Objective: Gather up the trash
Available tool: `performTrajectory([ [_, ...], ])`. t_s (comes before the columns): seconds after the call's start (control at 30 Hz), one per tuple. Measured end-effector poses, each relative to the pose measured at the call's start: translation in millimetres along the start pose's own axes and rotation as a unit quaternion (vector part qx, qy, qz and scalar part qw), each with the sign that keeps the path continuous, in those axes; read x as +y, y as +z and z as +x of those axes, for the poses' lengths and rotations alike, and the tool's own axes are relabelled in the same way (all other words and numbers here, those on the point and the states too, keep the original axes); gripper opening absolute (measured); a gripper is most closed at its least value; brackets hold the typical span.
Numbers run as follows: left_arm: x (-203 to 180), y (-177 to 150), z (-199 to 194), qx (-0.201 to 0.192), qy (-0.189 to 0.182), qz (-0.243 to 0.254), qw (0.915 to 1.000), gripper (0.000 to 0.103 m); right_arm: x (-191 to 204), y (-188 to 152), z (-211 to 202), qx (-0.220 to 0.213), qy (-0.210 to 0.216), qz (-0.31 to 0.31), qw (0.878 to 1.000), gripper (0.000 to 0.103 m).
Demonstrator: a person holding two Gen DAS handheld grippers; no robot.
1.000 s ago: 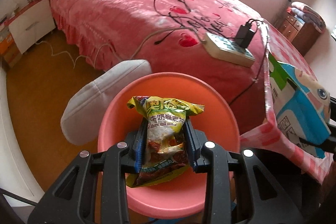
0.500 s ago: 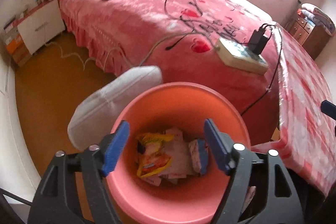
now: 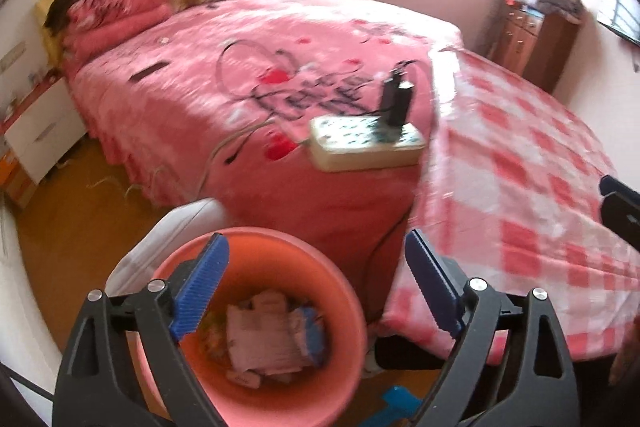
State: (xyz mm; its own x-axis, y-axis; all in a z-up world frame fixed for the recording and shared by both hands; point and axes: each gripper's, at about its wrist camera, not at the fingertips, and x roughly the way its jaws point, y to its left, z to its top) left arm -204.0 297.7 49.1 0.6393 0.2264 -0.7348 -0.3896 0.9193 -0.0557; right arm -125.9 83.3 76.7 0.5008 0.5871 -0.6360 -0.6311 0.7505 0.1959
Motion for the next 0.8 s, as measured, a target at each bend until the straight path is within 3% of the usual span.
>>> performTrajectory([
  [0.4, -75.1, 14.1, -11.2, -0.025, -0.044, 0.049, 0.9975, 0.094, -62.1, -22.3, -27.3, -0.053, -0.078, 0.045, 0.994, 0.089],
  [0.8, -145.4, 19.6, -15.4, -0.036, -0.073, 0.095, 0.9922, 0.095, -105.3, -40.2, -49.2, -0.079, -0.127, 0.066, 0.987, 0.089],
])
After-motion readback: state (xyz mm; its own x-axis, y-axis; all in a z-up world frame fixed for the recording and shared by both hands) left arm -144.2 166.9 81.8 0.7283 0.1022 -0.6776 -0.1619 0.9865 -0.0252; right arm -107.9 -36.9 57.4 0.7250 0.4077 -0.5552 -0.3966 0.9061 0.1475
